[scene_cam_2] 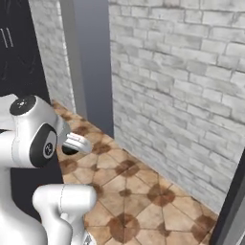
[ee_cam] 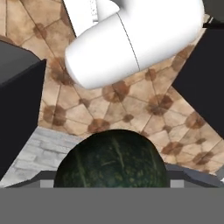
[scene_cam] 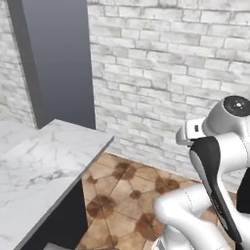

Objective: Gather the squashs from the fridge and place them on a tray on the dining counter. Then gather the chicken drumstick and steak from the fridge and place them on the other tray.

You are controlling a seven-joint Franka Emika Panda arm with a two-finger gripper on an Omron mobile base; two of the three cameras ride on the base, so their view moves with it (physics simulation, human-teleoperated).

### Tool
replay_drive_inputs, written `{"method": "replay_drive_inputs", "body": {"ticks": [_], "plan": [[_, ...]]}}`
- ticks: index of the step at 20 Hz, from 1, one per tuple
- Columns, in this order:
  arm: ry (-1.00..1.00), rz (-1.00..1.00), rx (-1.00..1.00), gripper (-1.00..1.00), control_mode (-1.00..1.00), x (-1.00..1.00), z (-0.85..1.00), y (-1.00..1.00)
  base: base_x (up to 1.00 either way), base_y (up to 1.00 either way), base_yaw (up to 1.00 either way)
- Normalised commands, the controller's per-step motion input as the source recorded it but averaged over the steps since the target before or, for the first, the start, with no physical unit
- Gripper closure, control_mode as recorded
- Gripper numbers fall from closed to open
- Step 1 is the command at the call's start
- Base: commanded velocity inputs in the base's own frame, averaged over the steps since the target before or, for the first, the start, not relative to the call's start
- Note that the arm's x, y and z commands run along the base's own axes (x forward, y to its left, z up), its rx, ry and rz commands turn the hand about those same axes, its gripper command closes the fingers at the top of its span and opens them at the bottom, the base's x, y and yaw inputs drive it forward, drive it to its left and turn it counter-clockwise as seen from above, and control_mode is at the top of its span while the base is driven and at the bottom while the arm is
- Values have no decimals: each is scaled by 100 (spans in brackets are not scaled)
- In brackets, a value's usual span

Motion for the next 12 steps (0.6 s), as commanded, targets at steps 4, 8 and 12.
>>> {"method": "replay_drive_inputs", "body": {"ticks": [4,8,12], "plan": [[0,0,0,100,100,0,0,0,25,-13,46],[0,0,0,100,100,0,0,0,36,-37,41],[0,0,0,100,100,0,0,0,-2,-21,37]]}}
